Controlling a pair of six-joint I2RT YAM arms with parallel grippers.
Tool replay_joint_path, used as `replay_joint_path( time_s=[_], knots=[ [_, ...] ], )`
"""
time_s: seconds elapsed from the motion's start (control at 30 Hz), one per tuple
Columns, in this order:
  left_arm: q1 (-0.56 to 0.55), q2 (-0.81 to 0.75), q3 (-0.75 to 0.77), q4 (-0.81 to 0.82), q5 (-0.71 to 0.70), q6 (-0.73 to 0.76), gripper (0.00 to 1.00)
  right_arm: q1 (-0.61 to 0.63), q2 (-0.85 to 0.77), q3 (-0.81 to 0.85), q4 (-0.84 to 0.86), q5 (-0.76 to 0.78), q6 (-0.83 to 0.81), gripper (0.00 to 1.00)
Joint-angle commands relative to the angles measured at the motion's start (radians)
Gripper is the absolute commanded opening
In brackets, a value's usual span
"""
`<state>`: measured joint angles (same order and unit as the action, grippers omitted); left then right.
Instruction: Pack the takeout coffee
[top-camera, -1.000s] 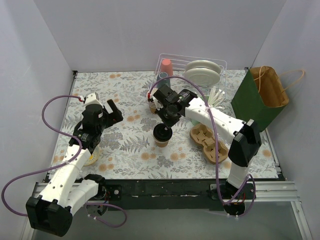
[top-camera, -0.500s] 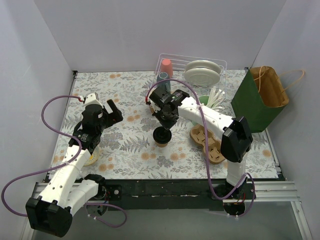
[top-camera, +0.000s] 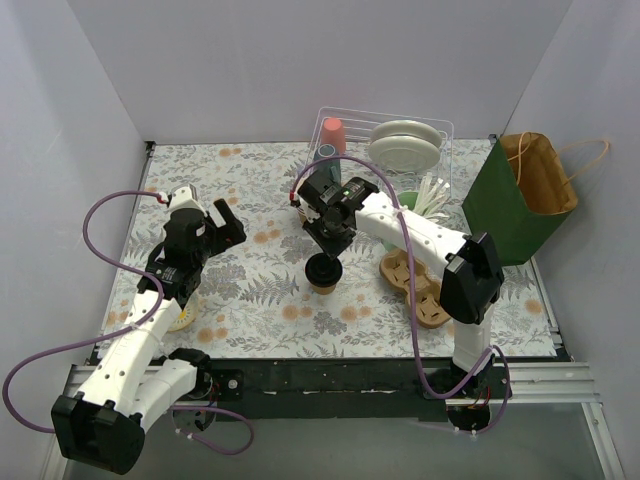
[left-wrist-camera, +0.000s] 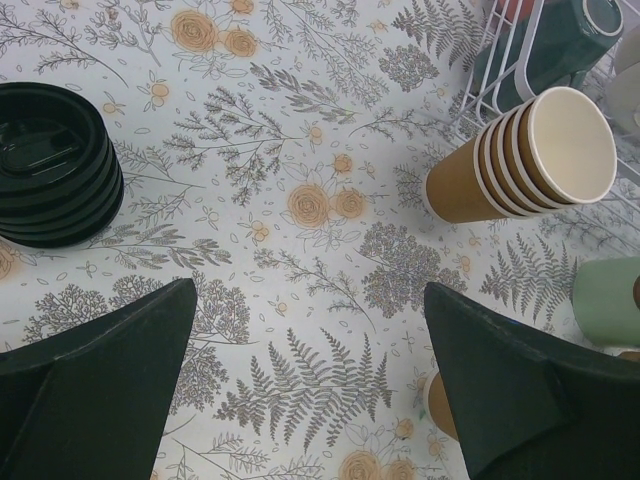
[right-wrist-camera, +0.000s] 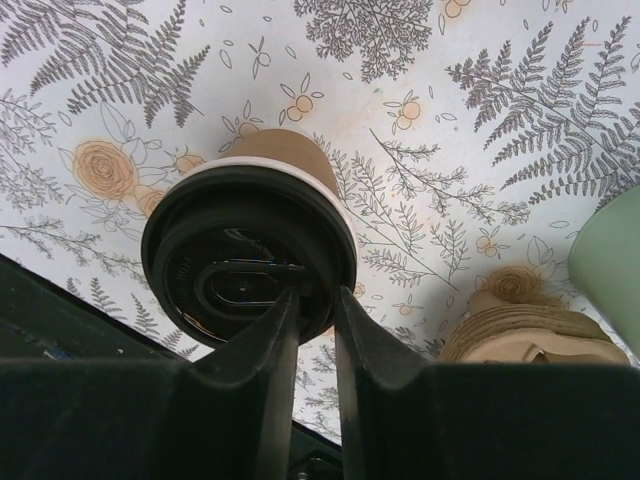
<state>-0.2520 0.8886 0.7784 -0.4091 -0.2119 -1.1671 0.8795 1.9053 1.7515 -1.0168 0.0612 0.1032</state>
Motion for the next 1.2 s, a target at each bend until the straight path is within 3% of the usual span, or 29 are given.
replay_joint_path(
  time_s=[0.0,0.13,0.23,0.3,0.5,0.77,1.0,1.17],
  knots=[
    [-0.003,-0.019,-0.005,0.019,0.023,0.017,0.98,0.007,-0.037,0.037,0.014,-0.032,0.009,0.32],
    [-0.003,-0.007,-0.008,0.029,0.091,0.029,0.98,0.004,-0.097,-0.036,0.085,-0.054,0.016,0.37],
    [-0.003,0.018,-0.007,0.033,0.271,0.041,0.93,-0.016,-0.141,-0.107,0.119,-0.113,0.018,0.44],
    [-0.004,0.033,-0.014,0.038,0.429,0.035,0.89,-0.03,-0.185,-0.154,0.178,-0.133,0.024,0.55],
    [-0.012,0.055,-0.085,0.097,0.643,-0.063,0.8,-0.082,-0.282,-0.293,0.314,-0.213,0.026,0.69],
    [-0.024,0.101,-0.195,0.245,0.772,-0.175,0.74,-0.14,-0.267,-0.368,0.414,-0.346,-0.003,0.72],
    [-0.064,0.156,-0.254,0.36,0.801,-0.236,0.72,-0.145,-0.221,-0.38,0.446,-0.37,-0.01,0.71],
    [-0.095,0.194,-0.292,0.444,0.815,-0.273,0.69,-0.145,-0.222,-0.478,0.498,-0.362,-0.005,0.67]
  ],
)
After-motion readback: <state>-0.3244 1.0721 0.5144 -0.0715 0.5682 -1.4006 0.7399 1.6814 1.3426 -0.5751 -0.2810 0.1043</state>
